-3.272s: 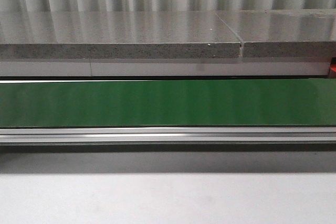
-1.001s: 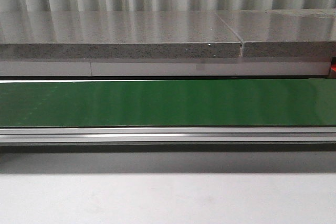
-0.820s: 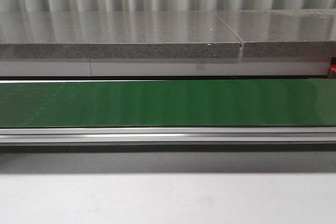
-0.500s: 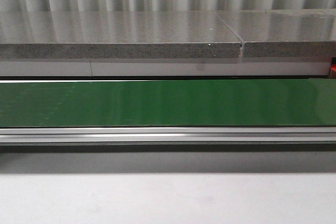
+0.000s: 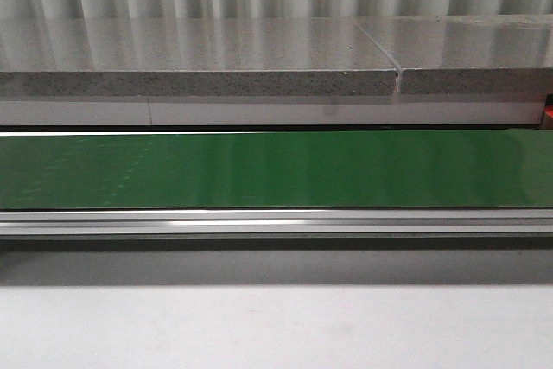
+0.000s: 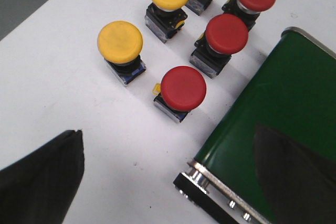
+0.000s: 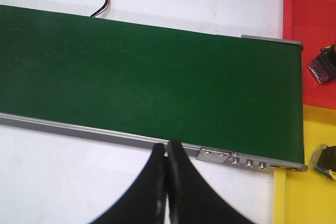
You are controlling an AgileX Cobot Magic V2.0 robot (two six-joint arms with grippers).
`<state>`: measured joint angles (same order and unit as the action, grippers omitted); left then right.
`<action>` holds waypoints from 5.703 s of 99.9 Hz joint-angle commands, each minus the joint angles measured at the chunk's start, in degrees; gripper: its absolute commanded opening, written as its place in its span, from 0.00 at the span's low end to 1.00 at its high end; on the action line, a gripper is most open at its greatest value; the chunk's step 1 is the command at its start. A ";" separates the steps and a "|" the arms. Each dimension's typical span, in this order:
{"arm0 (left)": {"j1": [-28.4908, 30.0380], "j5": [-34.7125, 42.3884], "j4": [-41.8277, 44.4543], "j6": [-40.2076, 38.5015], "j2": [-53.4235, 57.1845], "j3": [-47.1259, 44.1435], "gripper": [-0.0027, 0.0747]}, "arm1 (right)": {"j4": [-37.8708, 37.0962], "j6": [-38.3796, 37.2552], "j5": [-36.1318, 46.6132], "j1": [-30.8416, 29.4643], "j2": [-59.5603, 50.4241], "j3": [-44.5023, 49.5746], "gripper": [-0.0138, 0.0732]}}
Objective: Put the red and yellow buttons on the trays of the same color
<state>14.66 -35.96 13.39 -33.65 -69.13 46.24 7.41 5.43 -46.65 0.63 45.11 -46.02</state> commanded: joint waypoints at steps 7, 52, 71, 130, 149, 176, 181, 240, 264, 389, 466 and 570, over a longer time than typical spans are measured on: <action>0.20 3.26 -0.13 0.24 -4.22 4.51 0.84 | -0.06 0.85 2.91 0.07 -0.37 -1.39 0.08; 0.20 4.07 -0.13 1.19 -16.03 8.57 0.84 | -0.06 0.85 2.91 0.07 -0.37 -1.39 0.08; 0.20 6.09 -0.13 1.19 -18.53 9.07 0.84 | -0.06 0.85 2.91 0.07 -0.37 -1.39 0.08; 0.20 8.41 -0.13 1.19 -24.29 9.07 0.84 | -0.06 0.85 2.91 0.07 -0.37 -1.39 0.08; 0.20 8.29 -0.13 1.19 -24.29 9.07 0.75 | -0.06 0.85 2.91 0.07 -0.37 -1.39 0.08; 0.20 6.86 -0.13 1.67 -23.59 9.07 0.21 | -0.06 0.85 2.91 0.07 -0.37 -1.39 0.08; 0.20 6.62 -0.13 1.95 -22.85 9.07 0.12 | -0.06 0.85 2.91 0.07 -0.37 -1.39 0.08; -4.46 3.31 -6.31 12.58 -3.80 11.66 0.01 | -0.06 0.85 2.91 0.07 -0.37 -1.39 0.08; -10.16 1.57 -7.61 15.27 -5.42 13.64 0.01 | -0.06 0.85 2.91 0.07 -0.37 -1.39 0.08; -10.40 -6.04 -18.62 27.21 -12.54 20.56 0.82 | -0.06 0.85 2.91 0.07 -0.37 -1.39 0.08; 12.80 -1.27 -18.62 25.07 -7.60 7.55 0.82 | -0.06 0.85 2.91 0.07 -0.37 -1.39 0.08; 14.31 0.69 -15.90 25.07 -30.11 19.46 0.82 | -0.06 0.85 2.86 0.07 -0.37 -1.39 0.08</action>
<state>28.71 -36.52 -2.58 -8.24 -100.55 63.74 7.41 6.02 -46.75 0.63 45.11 -46.02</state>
